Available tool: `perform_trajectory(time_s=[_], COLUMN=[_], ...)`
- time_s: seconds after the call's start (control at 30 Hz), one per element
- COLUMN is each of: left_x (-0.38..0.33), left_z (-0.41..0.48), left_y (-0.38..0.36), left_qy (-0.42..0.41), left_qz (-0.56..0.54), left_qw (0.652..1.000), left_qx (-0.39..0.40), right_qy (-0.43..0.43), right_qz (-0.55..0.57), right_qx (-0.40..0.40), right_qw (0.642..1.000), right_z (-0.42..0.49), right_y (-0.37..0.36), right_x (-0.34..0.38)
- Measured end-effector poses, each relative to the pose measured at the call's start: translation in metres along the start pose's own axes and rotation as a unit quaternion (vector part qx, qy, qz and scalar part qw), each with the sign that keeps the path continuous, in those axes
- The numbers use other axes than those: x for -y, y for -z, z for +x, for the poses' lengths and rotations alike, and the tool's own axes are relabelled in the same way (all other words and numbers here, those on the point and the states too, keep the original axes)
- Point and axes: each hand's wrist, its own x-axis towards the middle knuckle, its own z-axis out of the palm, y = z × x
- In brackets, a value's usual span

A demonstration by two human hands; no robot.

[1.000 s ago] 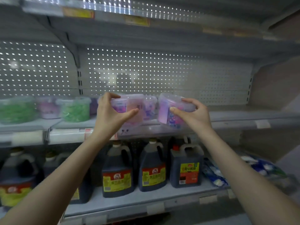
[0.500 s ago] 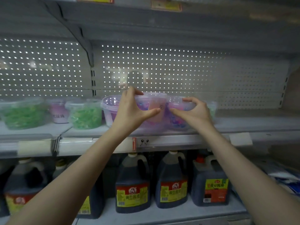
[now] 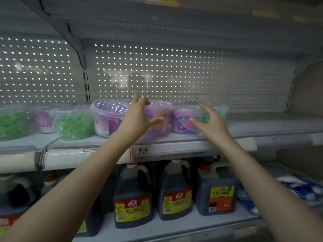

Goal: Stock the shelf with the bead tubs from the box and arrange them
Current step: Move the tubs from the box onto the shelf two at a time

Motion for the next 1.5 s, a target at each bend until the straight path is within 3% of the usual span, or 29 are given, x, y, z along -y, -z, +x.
perform_trajectory(time_s=[0.2, 0.37, 0.53, 0.67, 0.8, 0.97, 1.2, 1.5], left_x=[-0.009, -0.021, -0.042, -0.064, -0.080, -0.098, -0.128, -0.167], left_z=[-0.007, -0.030, -0.071, -0.115, -0.156, -0.199, -0.255, -0.316], left_y=[0.007, 0.016, 0.012, -0.003, -0.032, -0.081, -0.167, -0.287], left_qy=[0.017, 0.030, -0.017, -0.065, -0.097, -0.127, -0.177, -0.272], left_qz=[0.072, 0.224, 0.216, 0.207, 0.224, 0.237, 0.217, 0.167], left_qw=[0.997, 0.973, 0.976, 0.975, 0.966, 0.953, 0.930, 0.870], left_qx=[0.034, 0.046, 0.022, 0.051, 0.089, 0.142, 0.240, 0.377], right_qy=[-0.031, -0.060, -0.048, -0.038, -0.048, -0.068, -0.150, -0.292], right_qz=[0.003, 0.018, -0.008, -0.086, -0.260, -0.364, -0.396, -0.410], right_qx=[0.000, -0.006, 0.004, 0.016, 0.062, 0.098, 0.136, 0.145], right_qw=[1.000, 0.998, 0.999, 0.995, 0.962, 0.924, 0.896, 0.852], right_z=[-0.038, -0.068, -0.104, -0.138, -0.180, -0.244, -0.334, -0.434], right_y=[0.032, 0.060, 0.080, 0.090, 0.106, 0.130, 0.167, 0.197], right_x=[-0.010, -0.015, -0.022, -0.039, -0.070, -0.114, -0.173, -0.246])
